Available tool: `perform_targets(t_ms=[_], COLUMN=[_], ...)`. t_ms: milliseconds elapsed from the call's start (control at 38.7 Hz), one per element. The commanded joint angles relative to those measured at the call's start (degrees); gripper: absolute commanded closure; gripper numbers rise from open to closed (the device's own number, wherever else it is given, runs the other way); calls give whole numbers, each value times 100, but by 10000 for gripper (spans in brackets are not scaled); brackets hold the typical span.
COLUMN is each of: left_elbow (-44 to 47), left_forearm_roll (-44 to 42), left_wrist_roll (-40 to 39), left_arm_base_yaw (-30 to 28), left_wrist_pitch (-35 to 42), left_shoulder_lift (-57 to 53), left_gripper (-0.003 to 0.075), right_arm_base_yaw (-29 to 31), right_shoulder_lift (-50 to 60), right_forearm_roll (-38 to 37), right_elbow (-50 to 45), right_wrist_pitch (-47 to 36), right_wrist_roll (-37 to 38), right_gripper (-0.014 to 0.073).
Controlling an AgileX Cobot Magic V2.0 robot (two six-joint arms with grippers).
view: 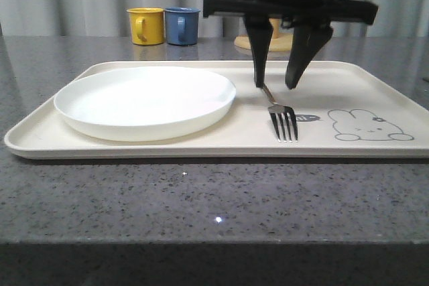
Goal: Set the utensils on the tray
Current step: 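Open the right gripper and lift it off the fork, then lower the right gripper onto the steel chopsticks and grasp them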
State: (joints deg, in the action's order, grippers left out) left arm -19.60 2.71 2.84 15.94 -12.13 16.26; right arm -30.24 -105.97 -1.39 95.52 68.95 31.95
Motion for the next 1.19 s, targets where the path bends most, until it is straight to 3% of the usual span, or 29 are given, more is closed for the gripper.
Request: perform_targets(t_ms=[0,259,543,776,957,1163], left_elbow=[-151,-151,-151,-151,-151,-151], left_forearm_roll=[47,47,47,47,47,47], left_wrist_roll=[-57,-57,-57,-57,-57,-57], left_arm_base_yaw=[-11,-11,-11,-11,-11,-11], left_wrist_pitch=[494,494,494,494,494,494], left_shoulder_lift=[38,38,38,38,38,38], left_gripper=[738,738,738,738,738,738], right_arm_base_yaw=[155,739,2271,3393,3546,3546], right_shoulder_lift=[394,892,1805,1812,1704,1221], right_forearm_roll=[-63,139,29,99,174,139], right_elbow=[600,850,-381,-1227,-1685,-1714], right_wrist_pitch=[656,771,766,540,-88,-156], right_wrist_roll=[-547,-1912,-2666,-3286,-3435,-3504], right_gripper=[243,242,242,246,246,246])
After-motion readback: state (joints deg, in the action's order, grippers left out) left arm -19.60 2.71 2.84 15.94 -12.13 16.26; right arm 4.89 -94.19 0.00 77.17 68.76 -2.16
